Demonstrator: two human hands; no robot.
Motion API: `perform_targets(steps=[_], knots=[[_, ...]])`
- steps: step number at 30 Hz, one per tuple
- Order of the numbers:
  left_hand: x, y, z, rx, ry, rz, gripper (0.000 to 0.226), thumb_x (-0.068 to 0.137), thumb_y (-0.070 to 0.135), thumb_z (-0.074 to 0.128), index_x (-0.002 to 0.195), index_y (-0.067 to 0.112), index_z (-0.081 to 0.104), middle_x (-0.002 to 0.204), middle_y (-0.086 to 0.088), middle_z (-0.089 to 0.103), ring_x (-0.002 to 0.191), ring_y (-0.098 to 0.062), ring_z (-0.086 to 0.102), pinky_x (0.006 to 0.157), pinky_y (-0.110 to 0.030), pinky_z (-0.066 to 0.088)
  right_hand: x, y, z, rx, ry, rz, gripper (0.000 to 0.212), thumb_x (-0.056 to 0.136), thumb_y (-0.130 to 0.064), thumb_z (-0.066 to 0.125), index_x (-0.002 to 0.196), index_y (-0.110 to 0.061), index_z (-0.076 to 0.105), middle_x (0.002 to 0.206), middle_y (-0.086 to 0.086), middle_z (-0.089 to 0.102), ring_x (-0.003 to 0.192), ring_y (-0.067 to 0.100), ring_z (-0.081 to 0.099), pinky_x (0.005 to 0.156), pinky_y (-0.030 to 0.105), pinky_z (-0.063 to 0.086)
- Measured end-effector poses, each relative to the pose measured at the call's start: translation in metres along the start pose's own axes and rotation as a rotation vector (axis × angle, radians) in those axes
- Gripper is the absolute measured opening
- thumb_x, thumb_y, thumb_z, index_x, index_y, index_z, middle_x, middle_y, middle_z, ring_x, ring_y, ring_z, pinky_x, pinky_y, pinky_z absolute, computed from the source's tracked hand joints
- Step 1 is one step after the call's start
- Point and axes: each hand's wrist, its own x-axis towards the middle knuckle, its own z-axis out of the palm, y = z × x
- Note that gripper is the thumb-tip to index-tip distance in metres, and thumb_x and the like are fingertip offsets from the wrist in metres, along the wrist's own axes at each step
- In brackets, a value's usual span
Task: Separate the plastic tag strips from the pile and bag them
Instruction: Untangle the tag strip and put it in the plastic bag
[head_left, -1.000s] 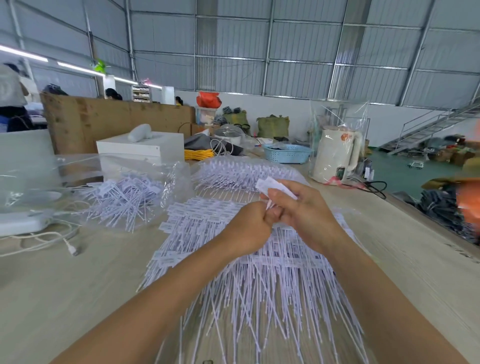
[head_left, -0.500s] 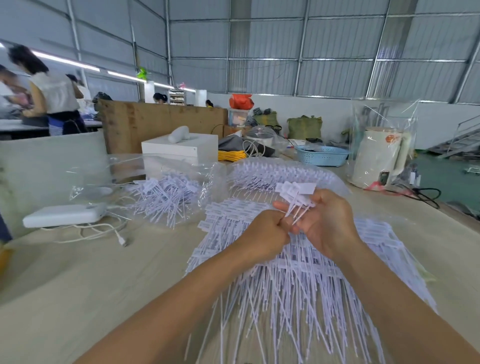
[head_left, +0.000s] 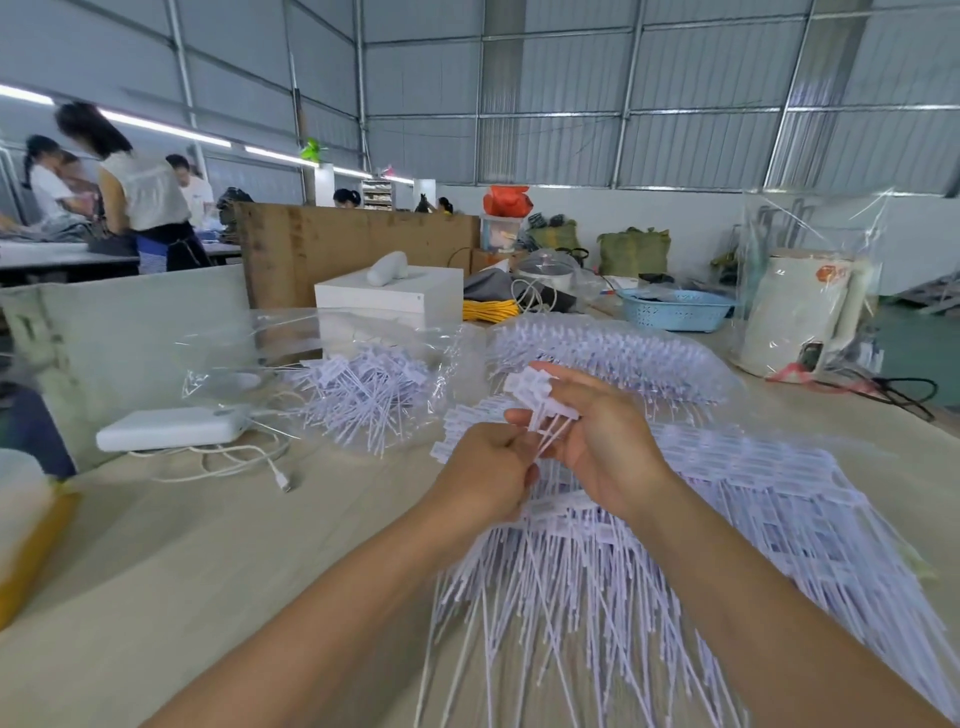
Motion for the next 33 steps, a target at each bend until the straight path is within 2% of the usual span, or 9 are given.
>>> perform_targets(steps=[2, 6, 9, 15, 21, 23, 25, 28, 33], knots=[[-0.007, -0.002, -0.012, -0.049, -0.005, -0.022, 0.025, 0.100, 0.015, 0.043, 0.088, 0.007, 0.063, 0.058, 0.001, 0.047, 0.035, -0.002, 0.036, 0.038, -0.013, 0.032, 0.000, 0.005, 0.008, -0.001, -0.018, 0.013, 0.029, 0.095, -0.009, 0.046, 0.121, -0.013, 0.056, 0.085, 0.000, 0.074, 0.073, 0.026, 0.071, 0.068, 0.037, 0.050], [-0.015, -0.002, -0.054, -0.020, 0.058, -0.038, 0.023, 0.096, 0.006, 0.049, 0.080, -0.002, 0.064, 0.057, -0.002, 0.049, 0.037, -0.005, 0.036, 0.037, -0.014, 0.030, -0.001, 0.018, 0.027, -0.058, -0.082, 0.135, 0.029, 0.095, -0.026, 0.053, 0.120, -0.012, 0.054, 0.112, 0.013, 0.061, 0.077, 0.027, 0.067, 0.070, 0.039, 0.056], [-0.008, 0.000, -0.095, -0.038, 0.206, -0.082, 0.026, 0.095, 0.000, 0.048, 0.070, 0.000, 0.054, 0.059, -0.008, 0.046, 0.035, -0.006, 0.033, 0.034, -0.014, 0.026, 0.003, 0.028, 0.045, -0.180, -0.130, 0.223, 0.026, 0.094, -0.026, 0.056, 0.114, -0.009, 0.055, 0.105, 0.012, 0.062, 0.071, 0.025, 0.068, 0.072, 0.039, 0.057], [0.058, -0.012, -0.153, -0.033, 0.425, -0.215, 0.029, 0.090, -0.014, 0.032, 0.068, 0.001, 0.043, 0.062, -0.012, 0.047, 0.040, -0.011, 0.036, 0.032, -0.012, 0.026, 0.034, 0.038, 0.096, -0.194, -0.127, 0.179, 0.020, 0.089, 0.003, 0.055, 0.109, 0.005, 0.058, 0.081, 0.014, 0.063, 0.064, 0.021, 0.062, 0.065, 0.027, 0.056], [0.137, -0.046, -0.189, 0.253, 0.562, -0.300, 0.029, 0.090, -0.008, 0.033, 0.064, 0.000, 0.042, 0.056, -0.015, 0.055, 0.029, -0.015, 0.046, 0.045, -0.021, 0.035, 0.059, 0.061, 0.096, -0.606, -0.213, 0.112, 0.016, 0.087, -0.001, 0.055, 0.083, -0.015, 0.061, 0.076, 0.003, 0.064, 0.041, 0.006, 0.055, 0.042, 0.016, 0.044], [0.160, -0.056, -0.194, 0.452, 0.586, -0.281, 0.021, 0.092, -0.003, 0.040, 0.076, -0.005, 0.053, 0.079, -0.017, 0.063, 0.067, -0.025, 0.065, 0.065, -0.034, 0.049, 0.059, 0.070, 0.079, -0.832, -0.256, 0.011, 0.024, 0.087, -0.004, 0.056, 0.071, -0.021, 0.061, 0.072, 0.000, 0.066, 0.036, -0.001, 0.050, 0.045, 0.014, 0.044], [0.179, -0.065, -0.192, 0.734, 0.602, -0.276, 0.024, 0.094, 0.004, 0.043, 0.110, -0.007, 0.057, 0.113, -0.019, 0.061, 0.108, -0.033, 0.059, 0.088, -0.035, 0.047, 0.056, 0.073, 0.062, -0.960, -0.276, -0.093, 0.030, 0.088, -0.007, 0.054, 0.068, -0.027, 0.062, 0.069, -0.005, 0.067, 0.046, -0.004, 0.055, 0.050, 0.013, 0.045], [0.199, -0.076, -0.183, 1.077, 0.571, -0.336, 0.033, 0.090, 0.011, 0.054, 0.121, 0.001, 0.055, 0.126, -0.017, 0.056, 0.121, -0.029, 0.051, 0.098, -0.033, 0.042, 0.048, 0.068, 0.045, -0.987, -0.285, -0.163, 0.030, 0.089, -0.008, 0.055, 0.073, -0.032, 0.063, 0.070, -0.006, 0.069, 0.059, -0.002, 0.061, 0.055, 0.008, 0.044], [0.202, -0.081, -0.171, 1.279, 0.539, -0.455, 0.042, 0.094, 0.022, 0.043, 0.134, 0.007, 0.044, 0.142, -0.016, 0.034, 0.133, -0.031, 0.029, 0.105, -0.043, 0.031, 0.039, 0.061, 0.027, -0.979, -0.257, -0.168, 0.028, 0.090, -0.008, 0.055, 0.077, -0.031, 0.065, 0.071, -0.006, 0.070, 0.050, -0.007, 0.056, 0.050, 0.006, 0.039]])
